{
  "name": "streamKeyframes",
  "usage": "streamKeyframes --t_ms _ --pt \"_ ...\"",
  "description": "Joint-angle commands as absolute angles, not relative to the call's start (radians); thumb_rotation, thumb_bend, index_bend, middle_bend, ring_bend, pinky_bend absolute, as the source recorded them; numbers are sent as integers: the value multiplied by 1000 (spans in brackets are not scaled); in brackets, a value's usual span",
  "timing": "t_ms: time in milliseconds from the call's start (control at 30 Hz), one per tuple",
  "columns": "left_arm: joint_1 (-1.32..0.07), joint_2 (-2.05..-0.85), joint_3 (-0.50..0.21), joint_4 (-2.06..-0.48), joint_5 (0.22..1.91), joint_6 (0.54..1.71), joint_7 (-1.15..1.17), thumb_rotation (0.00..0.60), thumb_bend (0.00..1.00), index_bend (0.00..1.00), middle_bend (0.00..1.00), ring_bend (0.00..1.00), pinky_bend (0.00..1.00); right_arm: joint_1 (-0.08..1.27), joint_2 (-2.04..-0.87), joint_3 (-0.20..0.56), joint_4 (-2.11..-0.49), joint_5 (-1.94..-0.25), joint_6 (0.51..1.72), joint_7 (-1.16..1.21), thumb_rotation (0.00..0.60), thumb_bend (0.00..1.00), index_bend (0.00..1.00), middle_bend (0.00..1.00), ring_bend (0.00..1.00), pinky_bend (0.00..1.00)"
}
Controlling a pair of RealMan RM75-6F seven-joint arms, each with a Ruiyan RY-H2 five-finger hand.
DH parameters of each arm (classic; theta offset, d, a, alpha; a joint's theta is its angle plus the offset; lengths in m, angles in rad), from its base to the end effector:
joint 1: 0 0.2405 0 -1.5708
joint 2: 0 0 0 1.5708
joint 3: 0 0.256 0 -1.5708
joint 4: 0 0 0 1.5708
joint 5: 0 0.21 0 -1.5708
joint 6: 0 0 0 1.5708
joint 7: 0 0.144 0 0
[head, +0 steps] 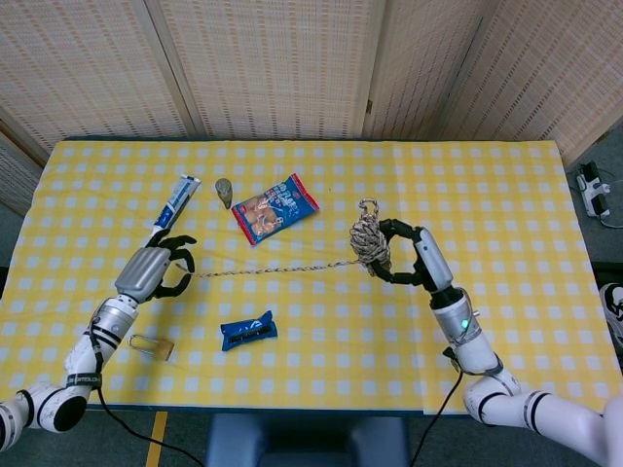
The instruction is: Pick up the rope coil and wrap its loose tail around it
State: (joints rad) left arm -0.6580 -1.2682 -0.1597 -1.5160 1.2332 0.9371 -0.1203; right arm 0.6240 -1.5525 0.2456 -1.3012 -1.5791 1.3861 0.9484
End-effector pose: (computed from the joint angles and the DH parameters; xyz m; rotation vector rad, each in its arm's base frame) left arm -0.2040 0.3531 0.0738 -1.7095 -1.1612 -1.0347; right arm -0.1480 -0.3441 0.0594 1.3557 -1.4717 2.1101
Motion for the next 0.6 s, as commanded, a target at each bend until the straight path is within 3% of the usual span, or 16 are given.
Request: streamKeyframes --t_ms 33,333,600 --pt "-667 -1274 -162 -1512 1217 925 -91 600 569 629 237 226 11 620 -1542 239 -1309 -1590 1400 961 600 733 772 652 710 572" --pt "-698 -1272 -185 -1526 1182 912 -5 600 569 629 237 225 11 623 -1505 197 -1330 -1639 1402 931 600 732 774 652 722 572" --pt "-745 -1235 -208 -1587 1202 927 128 600 569 628 237 223 11 661 -1443 129 -1417 -1691 1299 782 600 733 774 652 720 573"
